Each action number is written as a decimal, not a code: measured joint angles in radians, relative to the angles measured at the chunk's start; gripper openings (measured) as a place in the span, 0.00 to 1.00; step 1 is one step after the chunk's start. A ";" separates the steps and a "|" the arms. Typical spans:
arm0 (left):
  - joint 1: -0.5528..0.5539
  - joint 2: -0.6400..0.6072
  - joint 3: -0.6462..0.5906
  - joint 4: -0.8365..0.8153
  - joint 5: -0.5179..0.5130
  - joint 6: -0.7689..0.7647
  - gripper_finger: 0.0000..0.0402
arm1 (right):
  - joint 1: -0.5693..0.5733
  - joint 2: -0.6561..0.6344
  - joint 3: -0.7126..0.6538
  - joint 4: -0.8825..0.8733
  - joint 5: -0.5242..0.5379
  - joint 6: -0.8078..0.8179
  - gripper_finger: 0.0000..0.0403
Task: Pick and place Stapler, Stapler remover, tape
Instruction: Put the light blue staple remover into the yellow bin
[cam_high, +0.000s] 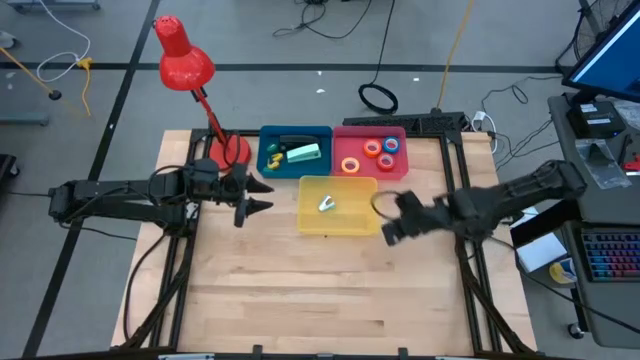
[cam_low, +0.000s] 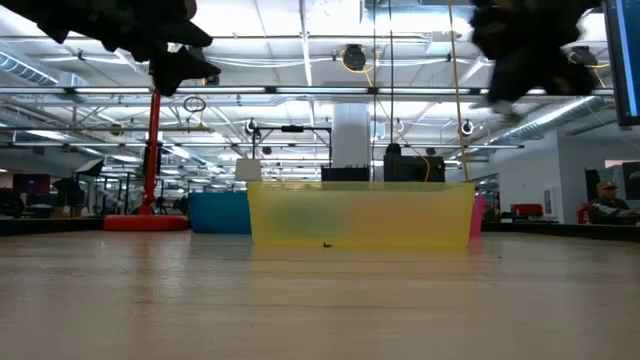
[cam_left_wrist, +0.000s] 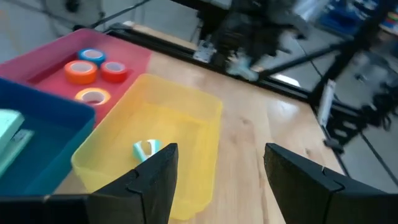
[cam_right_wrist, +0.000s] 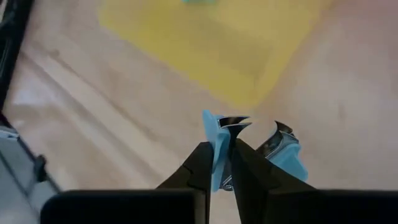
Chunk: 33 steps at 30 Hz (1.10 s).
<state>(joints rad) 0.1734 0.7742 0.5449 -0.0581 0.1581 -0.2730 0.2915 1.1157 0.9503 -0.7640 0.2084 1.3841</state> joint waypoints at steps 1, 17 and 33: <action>0.000 0.000 0.000 0.002 0.019 0.024 0.60 | -0.051 0.013 0.012 0.015 -0.009 -0.084 0.07; 0.000 -0.248 -0.211 0.181 0.063 0.087 0.60 | -0.500 0.398 0.239 0.038 -0.185 -0.887 0.07; -0.100 -0.457 -0.482 0.355 -0.116 0.063 0.60 | -0.546 0.695 0.346 0.053 -0.185 -1.057 0.09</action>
<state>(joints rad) 0.0732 0.3171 0.0631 0.2968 0.0423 -0.2100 -0.2546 1.8102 1.2961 -0.7115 0.0236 0.3267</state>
